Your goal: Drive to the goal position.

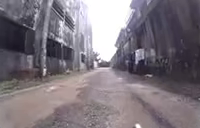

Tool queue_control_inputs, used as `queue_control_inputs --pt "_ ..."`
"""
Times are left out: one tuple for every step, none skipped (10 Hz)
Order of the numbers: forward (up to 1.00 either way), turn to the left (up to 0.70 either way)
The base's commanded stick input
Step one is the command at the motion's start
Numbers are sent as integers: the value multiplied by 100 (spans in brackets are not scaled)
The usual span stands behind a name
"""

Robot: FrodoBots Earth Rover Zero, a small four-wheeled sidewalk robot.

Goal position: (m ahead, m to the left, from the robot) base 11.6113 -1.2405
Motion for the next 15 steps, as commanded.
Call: queue_control_inputs --pt "30 0" --pt "30 0" --pt "30 0" --pt "30 0" --pt "30 0" --pt "30 0" --pt "30 0" --pt "30 0" --pt "30 0" --pt "30 0" --pt "30 0" --pt "30 0" --pt "30 0" --pt "30 0" --pt "30 0"
